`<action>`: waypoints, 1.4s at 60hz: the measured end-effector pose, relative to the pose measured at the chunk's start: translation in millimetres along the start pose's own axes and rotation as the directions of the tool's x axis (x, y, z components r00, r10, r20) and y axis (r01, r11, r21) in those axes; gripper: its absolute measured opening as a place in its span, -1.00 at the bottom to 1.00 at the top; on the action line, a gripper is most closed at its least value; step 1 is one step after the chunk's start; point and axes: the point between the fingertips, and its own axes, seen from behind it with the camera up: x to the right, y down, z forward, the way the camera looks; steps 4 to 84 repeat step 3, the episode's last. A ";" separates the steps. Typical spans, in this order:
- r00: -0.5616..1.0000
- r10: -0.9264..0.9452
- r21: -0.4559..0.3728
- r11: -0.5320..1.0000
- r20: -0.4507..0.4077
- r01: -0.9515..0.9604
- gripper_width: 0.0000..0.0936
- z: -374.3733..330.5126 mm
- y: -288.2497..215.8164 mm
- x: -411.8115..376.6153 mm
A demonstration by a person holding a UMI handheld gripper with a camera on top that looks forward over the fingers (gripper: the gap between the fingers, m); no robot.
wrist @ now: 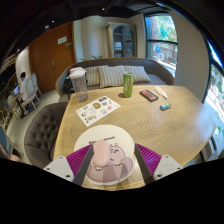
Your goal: Arrange mouse
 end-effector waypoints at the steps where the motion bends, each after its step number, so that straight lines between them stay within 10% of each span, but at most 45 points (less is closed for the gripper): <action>1: 1.000 0.005 -0.004 1.000 0.000 -0.005 0.82 -2.3 0.0 4.8; 84: 1.000 0.016 -0.011 1.000 0.003 -0.016 0.82 -6.8 0.5 11.1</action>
